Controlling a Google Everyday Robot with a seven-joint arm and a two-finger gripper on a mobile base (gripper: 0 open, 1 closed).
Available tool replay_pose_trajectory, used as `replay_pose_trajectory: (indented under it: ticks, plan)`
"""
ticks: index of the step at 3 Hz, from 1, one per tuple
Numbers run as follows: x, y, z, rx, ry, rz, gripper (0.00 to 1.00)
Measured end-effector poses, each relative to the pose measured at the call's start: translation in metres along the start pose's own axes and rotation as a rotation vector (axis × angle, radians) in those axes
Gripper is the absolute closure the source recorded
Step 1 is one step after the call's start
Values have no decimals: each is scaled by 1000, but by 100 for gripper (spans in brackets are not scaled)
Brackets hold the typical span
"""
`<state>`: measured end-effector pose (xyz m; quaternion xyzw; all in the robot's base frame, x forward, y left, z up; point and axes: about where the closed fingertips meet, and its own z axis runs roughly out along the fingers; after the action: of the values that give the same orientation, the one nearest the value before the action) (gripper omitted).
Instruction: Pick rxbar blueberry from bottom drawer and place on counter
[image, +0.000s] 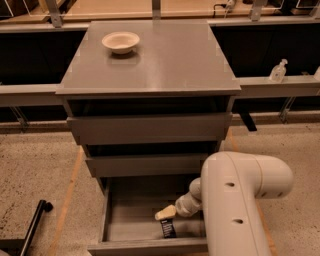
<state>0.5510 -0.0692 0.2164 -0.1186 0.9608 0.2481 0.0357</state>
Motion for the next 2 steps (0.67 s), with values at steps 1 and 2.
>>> replay_pose_trajectory:
  ticks: [1,2]
  plan:
    - [-6,0,27,32,39,20,0]
    - [-6,2,68,62,108,52,0]
